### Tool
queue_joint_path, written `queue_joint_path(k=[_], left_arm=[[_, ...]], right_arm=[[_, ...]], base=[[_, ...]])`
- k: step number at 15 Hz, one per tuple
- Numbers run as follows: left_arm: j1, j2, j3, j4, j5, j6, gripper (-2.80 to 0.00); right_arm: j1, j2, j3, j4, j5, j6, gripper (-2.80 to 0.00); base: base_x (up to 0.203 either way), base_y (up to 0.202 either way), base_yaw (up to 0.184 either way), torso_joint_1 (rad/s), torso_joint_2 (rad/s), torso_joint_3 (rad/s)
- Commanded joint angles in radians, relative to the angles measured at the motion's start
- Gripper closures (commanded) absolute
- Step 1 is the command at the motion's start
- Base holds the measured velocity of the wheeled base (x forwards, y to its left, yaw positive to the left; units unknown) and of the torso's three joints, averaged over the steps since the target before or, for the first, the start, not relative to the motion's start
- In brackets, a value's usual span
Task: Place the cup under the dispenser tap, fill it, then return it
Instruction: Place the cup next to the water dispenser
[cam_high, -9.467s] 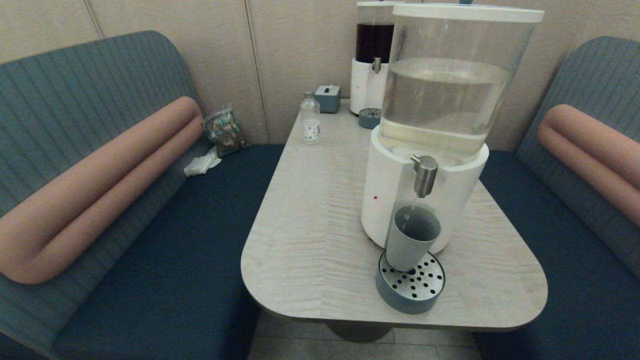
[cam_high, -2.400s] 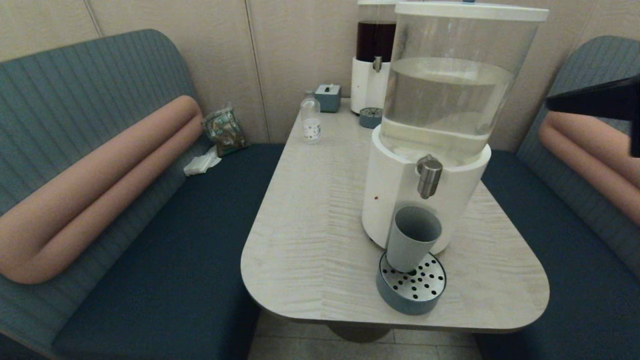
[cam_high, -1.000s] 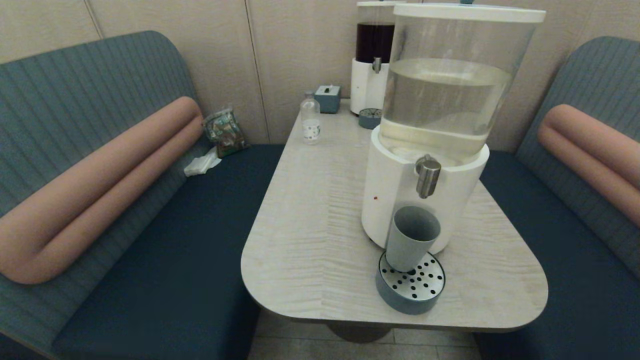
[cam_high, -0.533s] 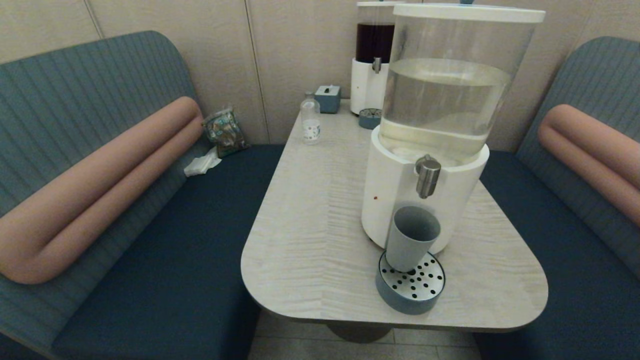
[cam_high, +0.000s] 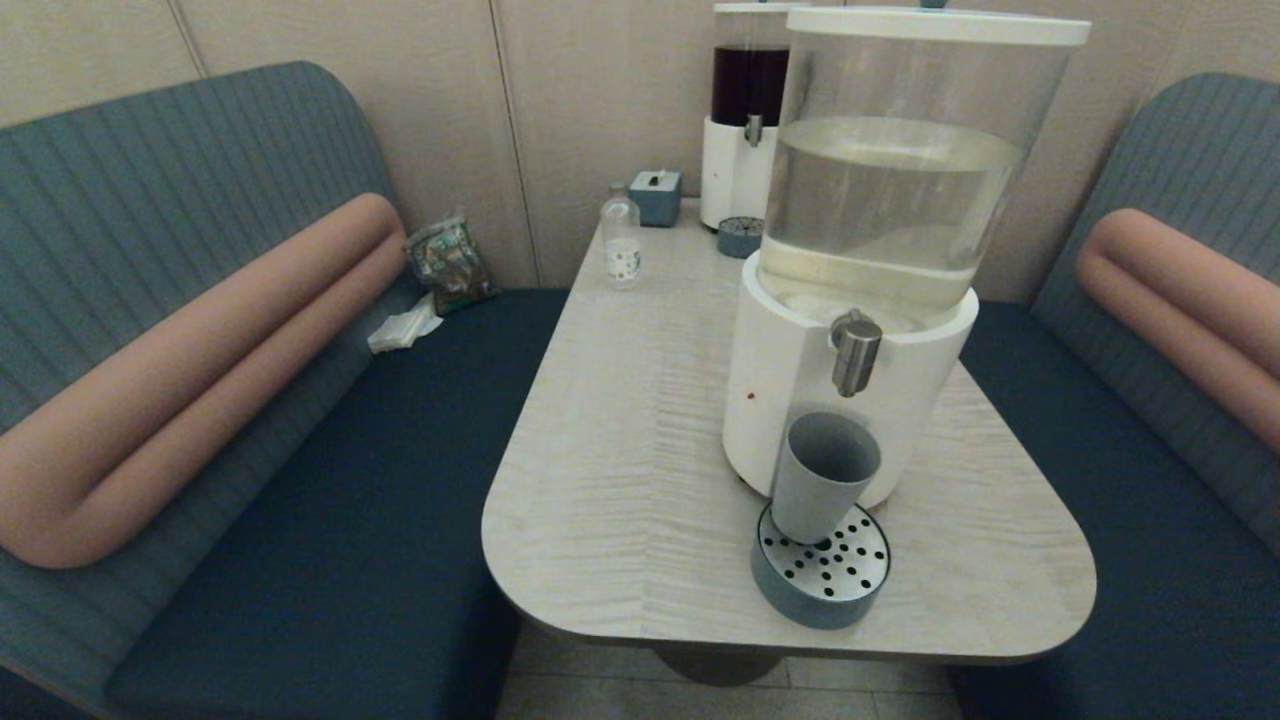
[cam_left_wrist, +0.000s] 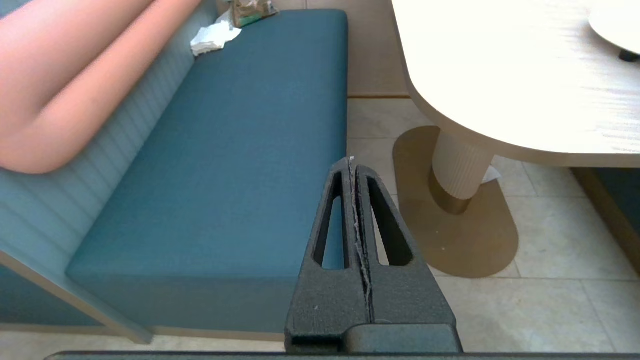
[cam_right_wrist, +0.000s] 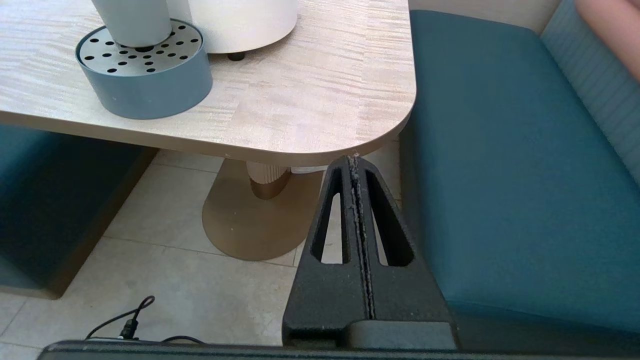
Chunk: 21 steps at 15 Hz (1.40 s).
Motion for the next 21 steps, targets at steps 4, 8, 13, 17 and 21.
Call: queue_joint_path(k=[4, 8, 13, 17, 21], left_arm=[[0.000, 0.001, -0.024, 0.002, 0.006, 0.005, 0.00], [0.000, 0.011, -0.199, 0.161, -0.016, 0.000, 0.00], [0.000, 0.130, -0.441, 0.314, -0.093, -0.108, 0.00], [-0.065, 0.392, -0.562, 0.254, -0.124, -0.245, 0.00], [-0.112, 0.774, -0.573, -0.088, -0.204, -0.263, 0.00]], right_arm=[[0.000, -0.003, 0.008, -0.022, -0.001, 0.017, 0.00], [0.000, -0.003, 0.008, -0.022, -0.001, 0.018, 0.00], [0.000, -0.003, 0.007, -0.022, -0.001, 0.018, 0.00], [0.000, -0.003, 0.007, -0.022, -0.001, 0.018, 0.00], [0.000, -0.003, 0.007, -0.022, -0.001, 0.018, 0.00]], base=[[0.000, 0.000, 0.000, 0.000, 0.00, 0.000], [0.000, 0.000, 0.000, 0.000, 0.00, 0.000], [0.000, 0.000, 0.000, 0.000, 0.00, 0.000], [0.000, 0.000, 0.000, 0.000, 0.00, 0.000], [0.000, 0.000, 0.000, 0.000, 0.00, 0.000]])
